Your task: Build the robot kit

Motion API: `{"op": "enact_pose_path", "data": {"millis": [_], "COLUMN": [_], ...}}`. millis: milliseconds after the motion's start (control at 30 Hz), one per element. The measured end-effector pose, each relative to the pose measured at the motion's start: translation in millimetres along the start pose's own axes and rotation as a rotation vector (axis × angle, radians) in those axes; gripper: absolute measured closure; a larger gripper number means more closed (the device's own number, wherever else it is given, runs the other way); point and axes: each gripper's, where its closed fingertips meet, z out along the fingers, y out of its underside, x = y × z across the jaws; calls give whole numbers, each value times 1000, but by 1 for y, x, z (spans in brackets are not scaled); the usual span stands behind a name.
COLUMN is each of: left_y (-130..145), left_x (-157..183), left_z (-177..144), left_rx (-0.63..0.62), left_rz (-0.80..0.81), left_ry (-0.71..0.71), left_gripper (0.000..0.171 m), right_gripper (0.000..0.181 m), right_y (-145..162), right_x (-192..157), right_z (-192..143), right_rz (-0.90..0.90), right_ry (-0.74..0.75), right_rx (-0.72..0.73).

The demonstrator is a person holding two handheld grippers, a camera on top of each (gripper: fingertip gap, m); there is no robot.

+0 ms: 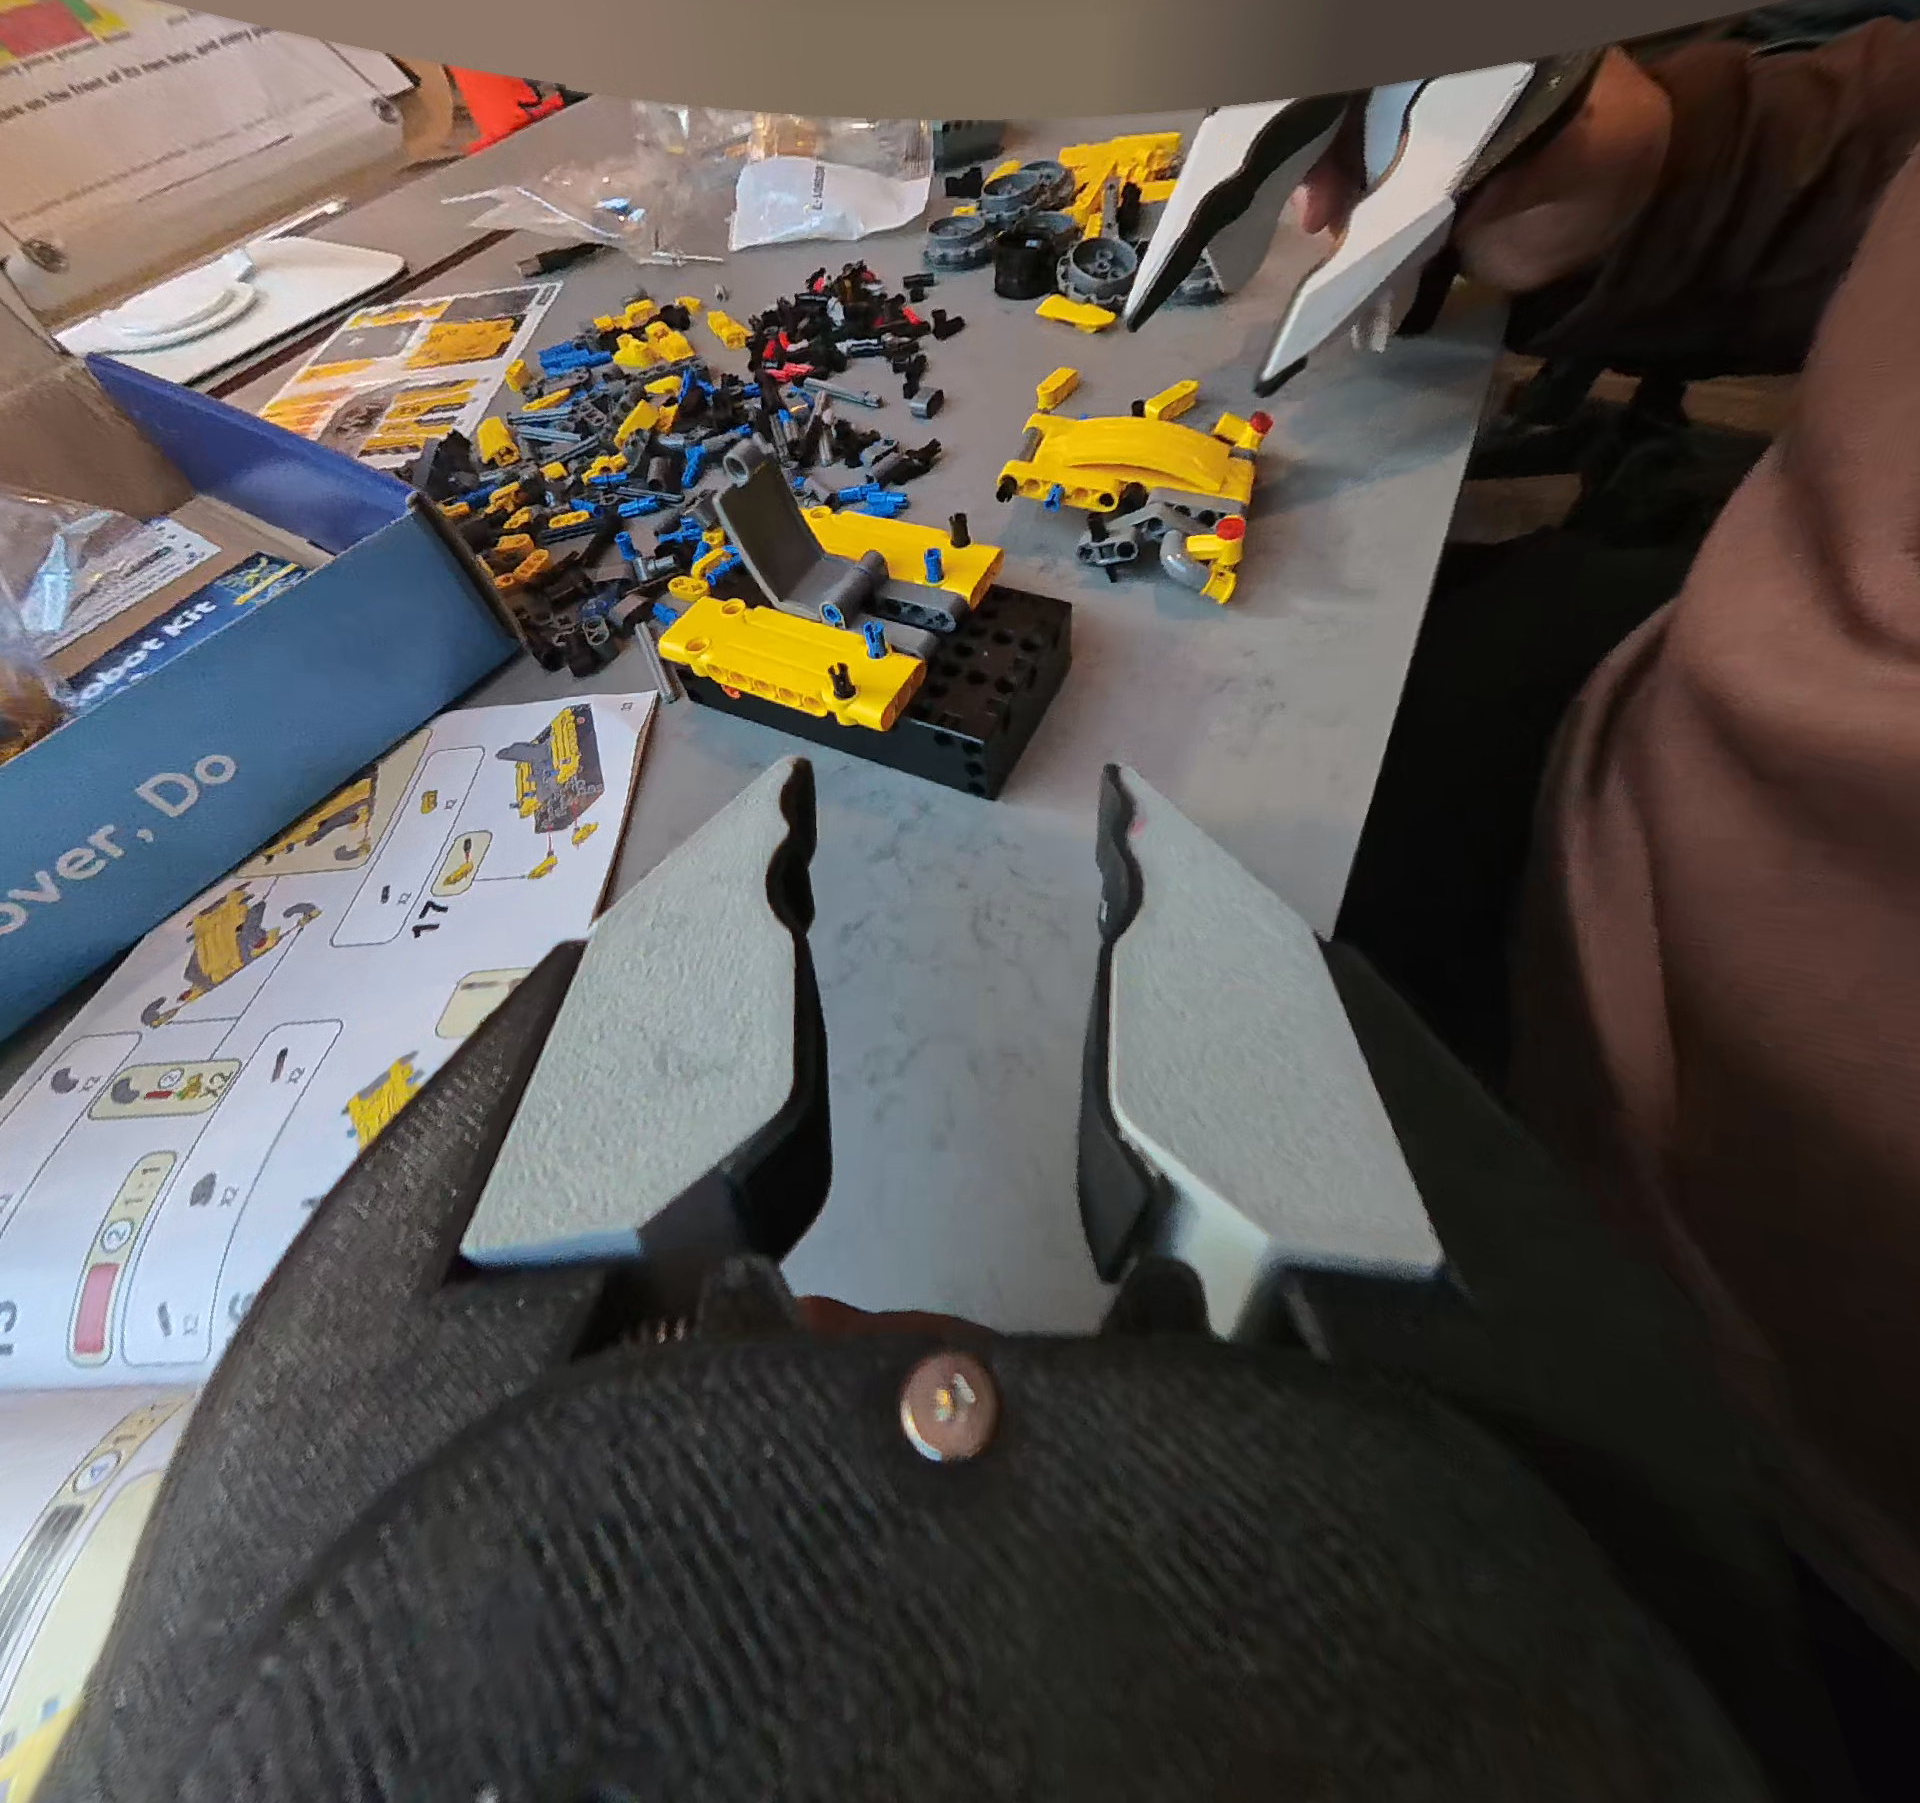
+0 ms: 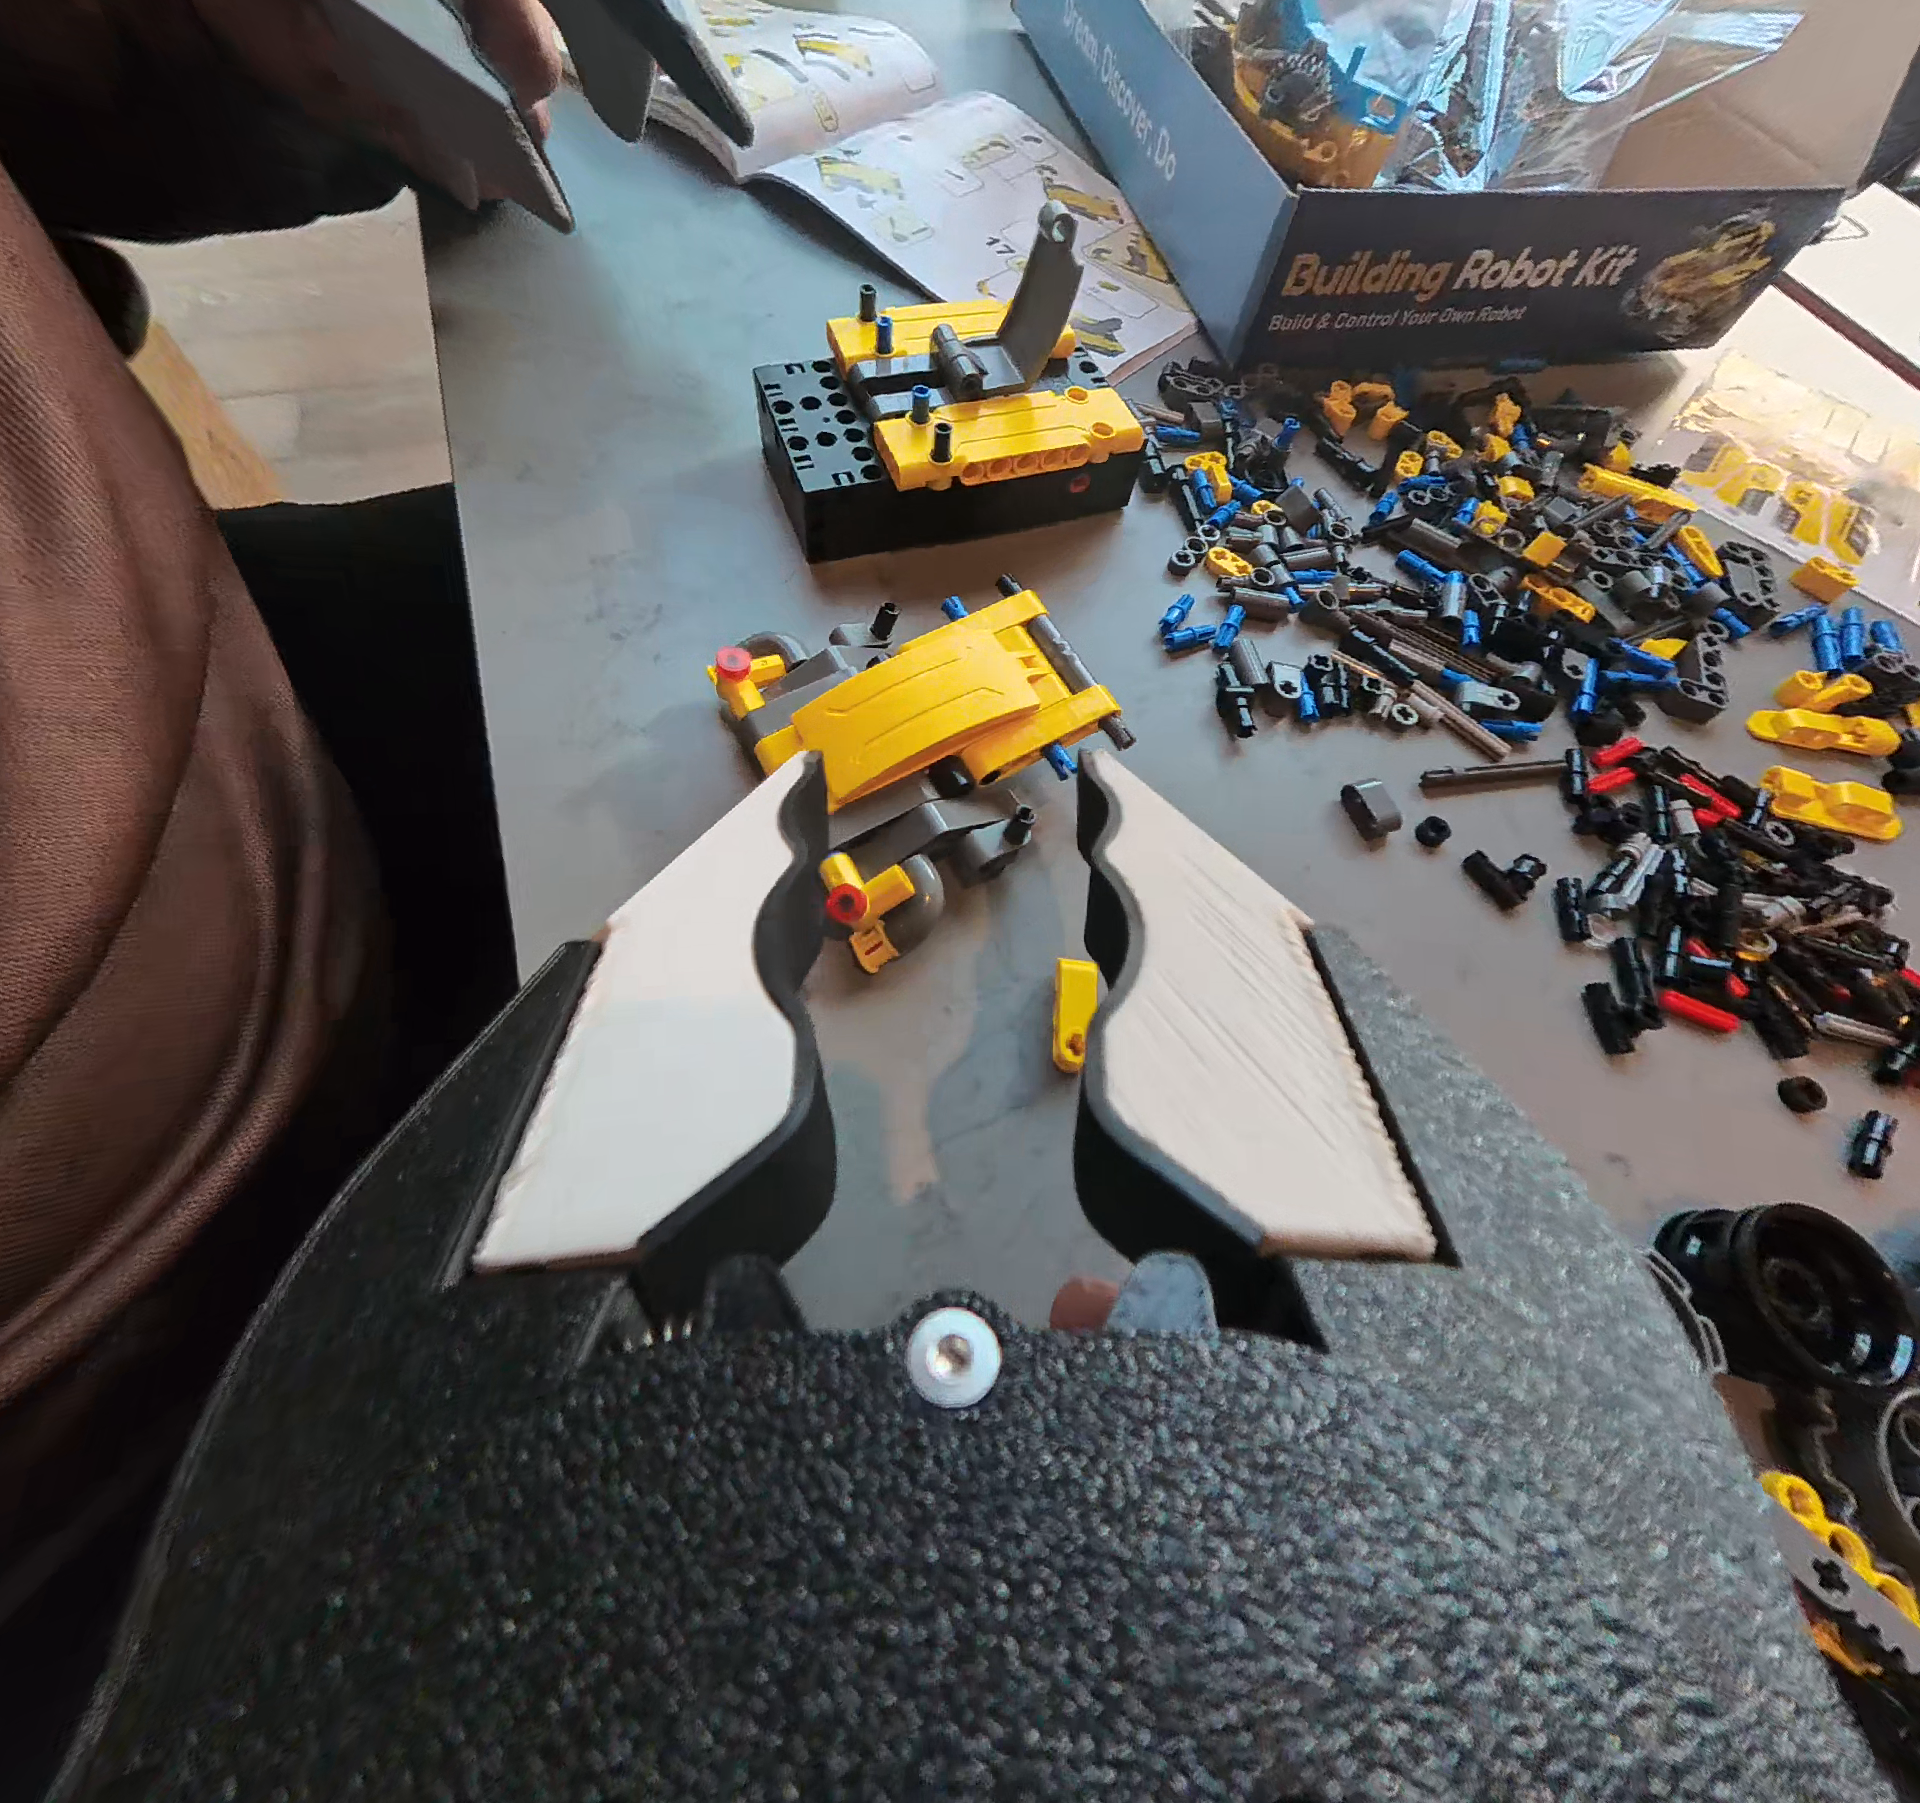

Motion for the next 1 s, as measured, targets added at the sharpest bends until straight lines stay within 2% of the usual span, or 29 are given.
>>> {"op": "enact_pose_path", "data": {"millis": [200,267,367,400,467,600,1000], "left_y": [17,28,22,19,16,20,26], "left_x": [13,26,28,28,25,25,28], "left_z": [-3,-2,-6,-8,-11,-8,-3], "left_rx": [-96,-129,-71,-44,-21,-55,-109], "left_rz": [13,19,66,57,23,-4,-46], "left_ry": [-36,3,-12,-14,-6,9,61], "left_gripper": [120,121,142,144,143,135,136], "right_gripper": [137,137,136,136,136,136,136], "right_y": [0,-1,-3,-3,-3,-3,-4], "right_x": [-6,-6,-5,-6,-6,-8,-10], "right_z": [3,4,3,4,6,10,18], "right_rz": [-43,-41,-33,-32,-36,-45,-50], "right_ry": [-3,-7,-8,-9,-13,-18,-66], "right_rx": [-8,-6,4,5,-1,-16,-26]}}
